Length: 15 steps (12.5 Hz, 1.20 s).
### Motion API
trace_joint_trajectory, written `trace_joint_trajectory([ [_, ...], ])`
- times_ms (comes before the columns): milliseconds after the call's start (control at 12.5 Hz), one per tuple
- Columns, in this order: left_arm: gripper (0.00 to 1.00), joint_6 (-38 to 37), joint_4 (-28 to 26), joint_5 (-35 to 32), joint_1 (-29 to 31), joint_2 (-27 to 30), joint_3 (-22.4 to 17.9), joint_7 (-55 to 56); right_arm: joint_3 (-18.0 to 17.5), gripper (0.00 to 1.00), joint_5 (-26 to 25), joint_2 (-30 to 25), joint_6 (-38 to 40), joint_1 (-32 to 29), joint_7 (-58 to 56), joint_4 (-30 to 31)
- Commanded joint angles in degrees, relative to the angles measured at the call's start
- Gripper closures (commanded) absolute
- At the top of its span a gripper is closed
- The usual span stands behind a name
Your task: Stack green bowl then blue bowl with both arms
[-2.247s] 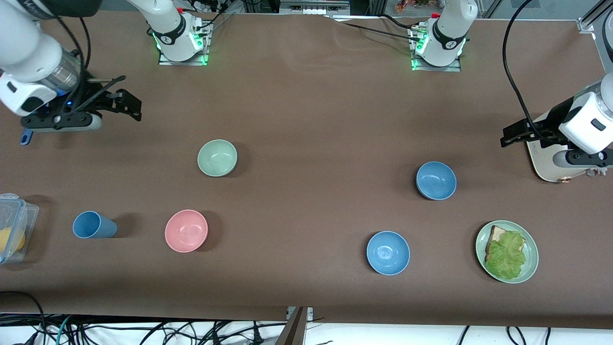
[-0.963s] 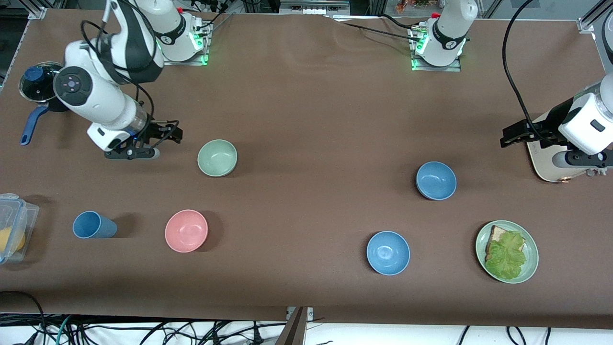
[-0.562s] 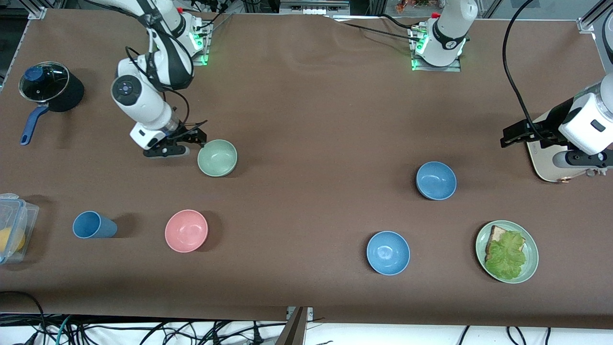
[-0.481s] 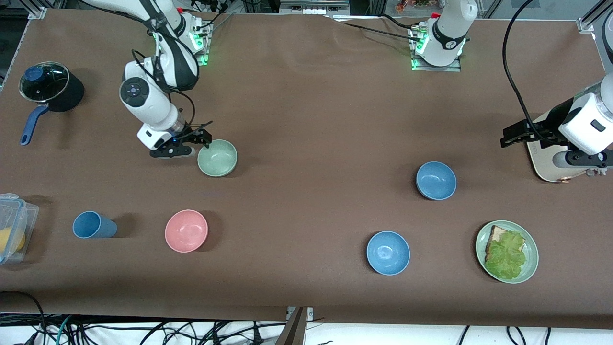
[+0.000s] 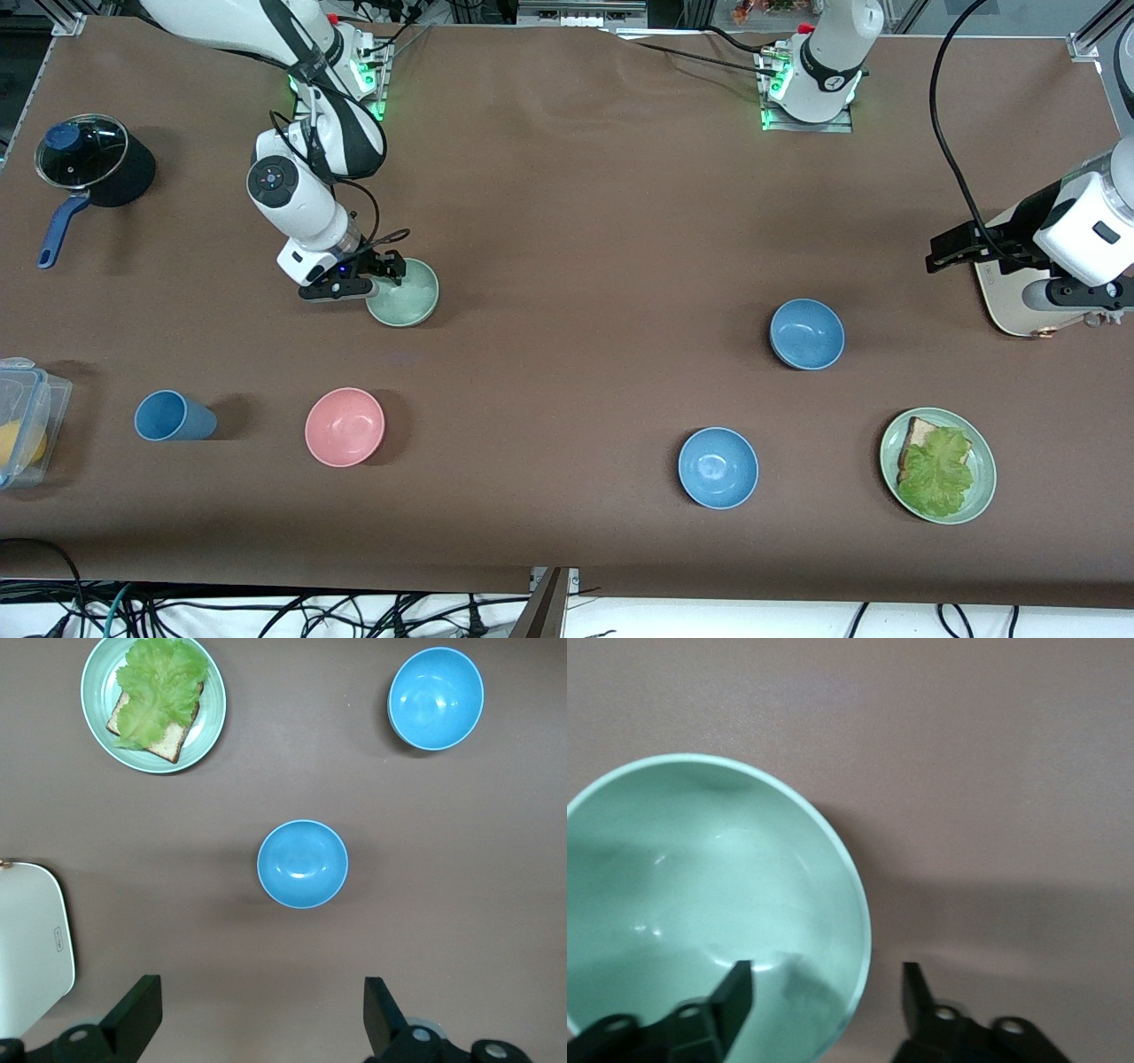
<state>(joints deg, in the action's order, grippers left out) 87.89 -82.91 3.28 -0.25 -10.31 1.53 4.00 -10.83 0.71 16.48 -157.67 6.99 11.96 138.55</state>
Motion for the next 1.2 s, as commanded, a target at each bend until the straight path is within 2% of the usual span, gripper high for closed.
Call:
trace_joint_trajectory([
  [0,0.0,-0.18,0.3,-0.91,-0.1,0.03,0.14,-1.28,-0.25,0.78,0.7,1.44,-1.06,-0.13,0.43,-0.91],
  [80,0.0,-0.18,0.3,-0.91,0.07,-0.32,0.14,-1.37,-0.25,0.99,0.7,1.45,-1.06,-0.13,0.52,-1.26],
  [321,0.0,-0.09,0.38,-1.0,0.07,-0.58,0.05,-1.45,-0.6,1.0,0.61,1.01,0.6,-0.04,0.43,-3.62],
  [562,0.0,-0.09,0.9,-0.74,-0.1,-0.58,0.14,-1.45,-3.93,1.0,0.7,1.79,8.58,1.87,7.43,-12.39],
  [722,0.0,-0.09,1.09,-0.56,-0.02,-1.2,0.14,-1.37,-3.94,1.0,0.61,7.39,12.81,8.01,16.91,-22.48],
  [963,0.0,0.0,1.35,-0.65,0.08,-2.6,-0.04,-1.37,-3.68,1.0,-0.18,18.11,13.18,17.85,31.67,-37.43],
  [1123,0.0,0.0,1.35,-0.56,0.07,-2.69,-0.13,-1.28,-2.19,1.0,-2.1,24.71,13.18,24.45,40.65,-46.22],
])
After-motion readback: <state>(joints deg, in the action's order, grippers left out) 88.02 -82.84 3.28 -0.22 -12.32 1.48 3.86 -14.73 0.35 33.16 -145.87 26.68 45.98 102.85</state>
